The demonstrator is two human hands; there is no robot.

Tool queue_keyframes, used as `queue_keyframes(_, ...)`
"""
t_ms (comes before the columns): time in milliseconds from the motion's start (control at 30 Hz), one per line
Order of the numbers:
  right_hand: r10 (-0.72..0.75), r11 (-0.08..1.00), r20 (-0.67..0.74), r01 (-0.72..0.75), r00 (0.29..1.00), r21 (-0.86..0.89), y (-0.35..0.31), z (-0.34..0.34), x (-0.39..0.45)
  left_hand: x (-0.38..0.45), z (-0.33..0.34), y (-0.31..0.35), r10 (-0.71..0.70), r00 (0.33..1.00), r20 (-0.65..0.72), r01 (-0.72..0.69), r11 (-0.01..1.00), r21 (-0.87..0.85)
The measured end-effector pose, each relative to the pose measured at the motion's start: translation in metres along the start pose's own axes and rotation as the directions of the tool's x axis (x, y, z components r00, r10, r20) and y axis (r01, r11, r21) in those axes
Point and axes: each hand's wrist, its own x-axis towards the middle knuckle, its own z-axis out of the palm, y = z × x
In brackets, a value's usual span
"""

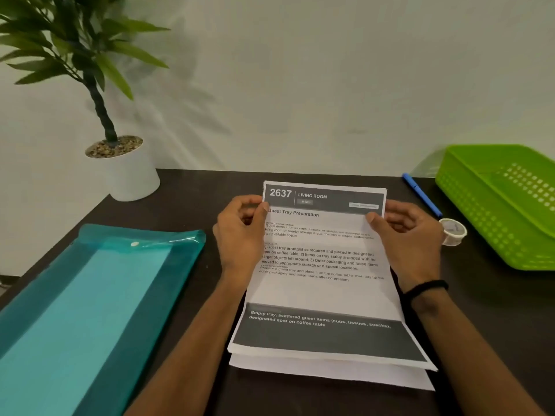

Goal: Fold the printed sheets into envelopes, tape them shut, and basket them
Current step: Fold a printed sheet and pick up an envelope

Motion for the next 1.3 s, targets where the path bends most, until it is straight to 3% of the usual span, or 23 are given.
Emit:
queue_keyframes(567,0.042,0.999,0.013,-0.042,0.999,-0.020,-0.011,0.001,-0.003,-0.011,-0.010,0.007,-0.067,0.996,-0.057,0.068,0.997,0.026)
queue_keyframes(1300,0.019,0.997,-0.066,-0.014,0.998,0.077,-0.009,0.003,-0.001,-0.005,0.001,-0.002,0.045,0.999,-0.005,-0.044,0.992,0.116)
